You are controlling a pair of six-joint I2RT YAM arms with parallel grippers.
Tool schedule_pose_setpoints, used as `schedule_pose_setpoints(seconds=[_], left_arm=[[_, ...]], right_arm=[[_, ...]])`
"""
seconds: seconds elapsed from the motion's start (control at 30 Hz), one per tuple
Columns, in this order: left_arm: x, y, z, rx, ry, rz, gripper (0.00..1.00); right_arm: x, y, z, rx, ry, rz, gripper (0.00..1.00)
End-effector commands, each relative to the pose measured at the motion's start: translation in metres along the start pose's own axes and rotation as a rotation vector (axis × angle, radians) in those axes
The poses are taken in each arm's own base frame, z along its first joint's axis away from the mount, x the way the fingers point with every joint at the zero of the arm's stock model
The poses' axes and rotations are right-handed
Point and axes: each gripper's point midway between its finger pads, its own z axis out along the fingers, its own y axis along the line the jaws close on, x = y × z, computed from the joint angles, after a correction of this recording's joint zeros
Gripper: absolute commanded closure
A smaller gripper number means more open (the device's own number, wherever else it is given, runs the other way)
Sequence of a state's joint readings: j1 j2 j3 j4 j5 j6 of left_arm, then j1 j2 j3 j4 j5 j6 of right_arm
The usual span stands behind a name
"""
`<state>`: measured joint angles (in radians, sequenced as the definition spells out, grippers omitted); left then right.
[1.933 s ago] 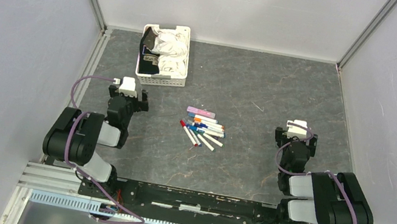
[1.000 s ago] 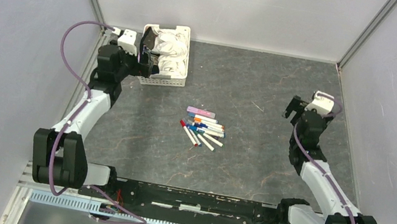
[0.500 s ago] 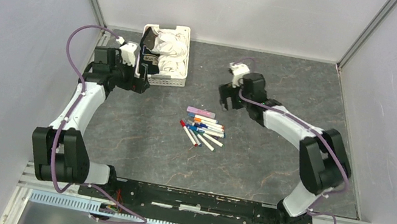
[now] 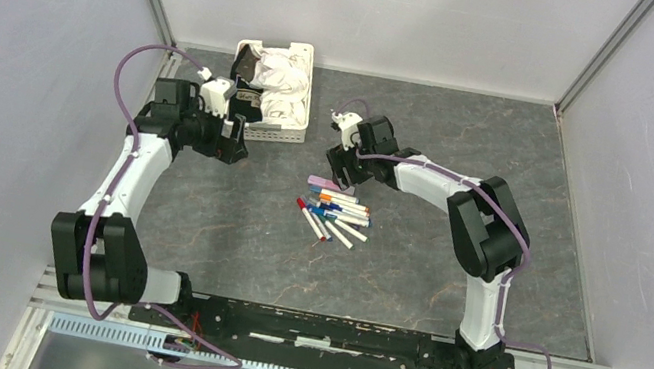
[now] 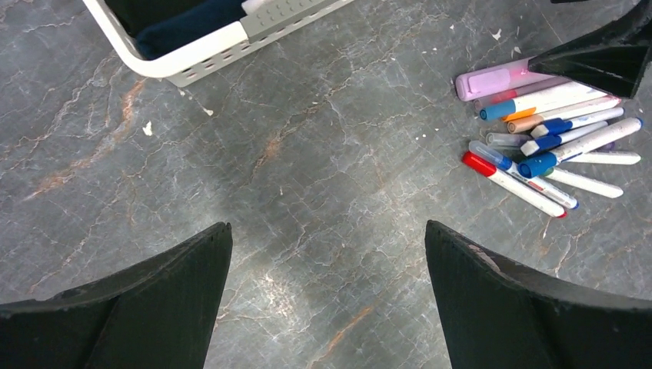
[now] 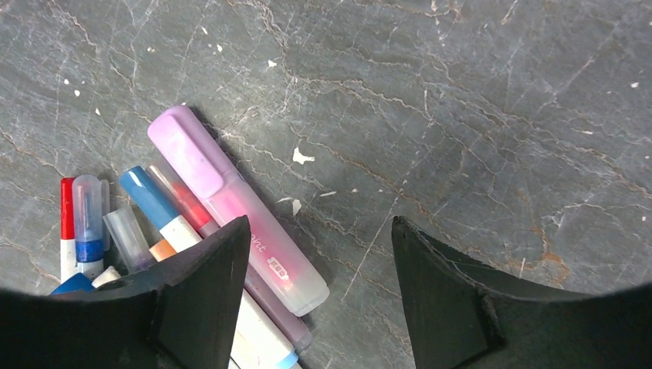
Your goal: Open the pen caps
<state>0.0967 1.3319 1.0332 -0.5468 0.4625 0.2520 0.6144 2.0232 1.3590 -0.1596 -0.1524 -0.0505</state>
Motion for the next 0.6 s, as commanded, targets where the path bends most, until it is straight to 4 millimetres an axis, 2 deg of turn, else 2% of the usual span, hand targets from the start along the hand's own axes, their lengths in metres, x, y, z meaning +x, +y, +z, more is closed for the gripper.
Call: schedule_pose_setpoints(seconds=[0.0, 0.2, 0.47, 0.57], left_arm=[[-0.007, -0.006, -0.008, 0.036, -0.021, 0.069, 0.00], [-0.008, -0.008, -0.011, 0.036, -0.038, 0.077, 0.00], [-0.008, -0.015, -0.015, 0.072, -0.038, 0.098, 0.00], [-0.007, -0.019, -0.018, 0.089, -0.033, 0.113, 0.00]], right_arm=[[-0.014, 0.000, 0.005, -0.020, -0.016, -0.025, 0.28], [-0.010, 0.000, 0.012, -0.031, 0.007, -0.041, 0.33], [0.006, 0.007, 0.011, -0.063, 0.038, -0.050, 0.36], [0.001, 0.014, 0.005, -0.080, 0.023, -0.067, 0.34]])
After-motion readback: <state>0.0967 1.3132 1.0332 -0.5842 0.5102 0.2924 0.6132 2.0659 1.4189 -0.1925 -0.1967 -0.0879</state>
